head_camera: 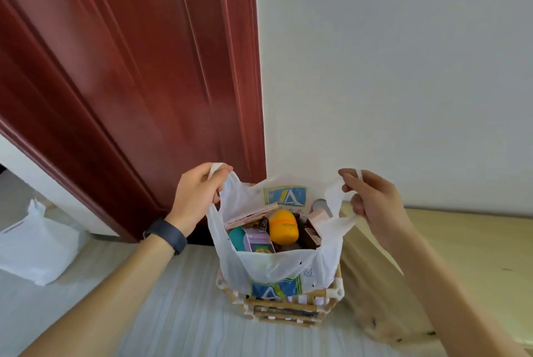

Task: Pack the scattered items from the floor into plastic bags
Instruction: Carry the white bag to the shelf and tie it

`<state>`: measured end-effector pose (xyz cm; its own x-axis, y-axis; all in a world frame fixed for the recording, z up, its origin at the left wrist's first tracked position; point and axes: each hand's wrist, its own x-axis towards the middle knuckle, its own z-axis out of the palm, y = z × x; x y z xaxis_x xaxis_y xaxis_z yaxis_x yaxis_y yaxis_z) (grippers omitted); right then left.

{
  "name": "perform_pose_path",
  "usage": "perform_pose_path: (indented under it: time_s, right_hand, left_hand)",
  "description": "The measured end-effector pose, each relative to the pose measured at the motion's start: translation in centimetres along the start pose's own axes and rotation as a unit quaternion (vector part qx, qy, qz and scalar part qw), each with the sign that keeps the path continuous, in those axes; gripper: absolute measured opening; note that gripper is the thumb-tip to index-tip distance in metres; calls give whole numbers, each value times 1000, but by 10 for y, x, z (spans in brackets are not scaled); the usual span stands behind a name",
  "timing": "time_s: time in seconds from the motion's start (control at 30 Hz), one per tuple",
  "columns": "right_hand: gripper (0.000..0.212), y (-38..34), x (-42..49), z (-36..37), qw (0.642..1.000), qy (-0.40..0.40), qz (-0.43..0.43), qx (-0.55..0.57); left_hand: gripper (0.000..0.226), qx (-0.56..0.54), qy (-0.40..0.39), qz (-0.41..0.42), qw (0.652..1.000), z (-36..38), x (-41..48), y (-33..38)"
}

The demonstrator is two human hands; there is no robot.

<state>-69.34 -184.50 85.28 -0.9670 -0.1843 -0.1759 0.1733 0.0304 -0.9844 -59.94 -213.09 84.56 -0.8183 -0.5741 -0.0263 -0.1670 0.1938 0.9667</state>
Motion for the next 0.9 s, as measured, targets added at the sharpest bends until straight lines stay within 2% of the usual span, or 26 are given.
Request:
perform_pose_path:
  time_s: [0.17, 0.3, 0.37, 0.47, 0.53, 0.57, 0.67, 0.77, 0.83, 0.9]
  right_hand:
    - [14, 29, -8, 2, 997, 64, -35, -31]
    - [9, 57, -28, 19, 985, 135, -81, -72]
    - [41, 81, -43, 28, 976, 157, -93, -121]
    - [92, 120, -52, 36, 966, 110, -89, -217]
    - [109, 132, -40, 34, 957, 77, -73, -270]
    - [111, 133, -30, 33, 954, 67, -69, -284]
    - [99, 111, 8, 34, 957, 53, -80, -275]
    - [39, 90, 40, 46, 931, -4, -123, -345]
    - [36, 91, 54, 60, 927, 0, -124, -355]
    - [29, 105, 66, 68, 911, 38, -130, -390]
  left_hand:
    - [16, 51, 21, 71, 996, 0, 2, -32]
    - [17, 67, -7, 115, 991, 2, 14, -41]
    - [18, 72, -17, 128, 989, 4, 23, -42]
    - [22, 59, -27, 133, 989, 8, 42, -45]
    - [23, 49, -19, 129, 990, 12, 55, -47]
    - [23, 45, -9, 128, 991, 13, 63, -46]
    - [23, 28, 22, 123, 992, 19, 93, -32]
    - [23, 52, -4, 98, 994, 25, 123, -15]
    - [21, 72, -47, 95, 992, 27, 126, -13]
    - [21, 79, -94, 88, 989, 27, 114, -18]
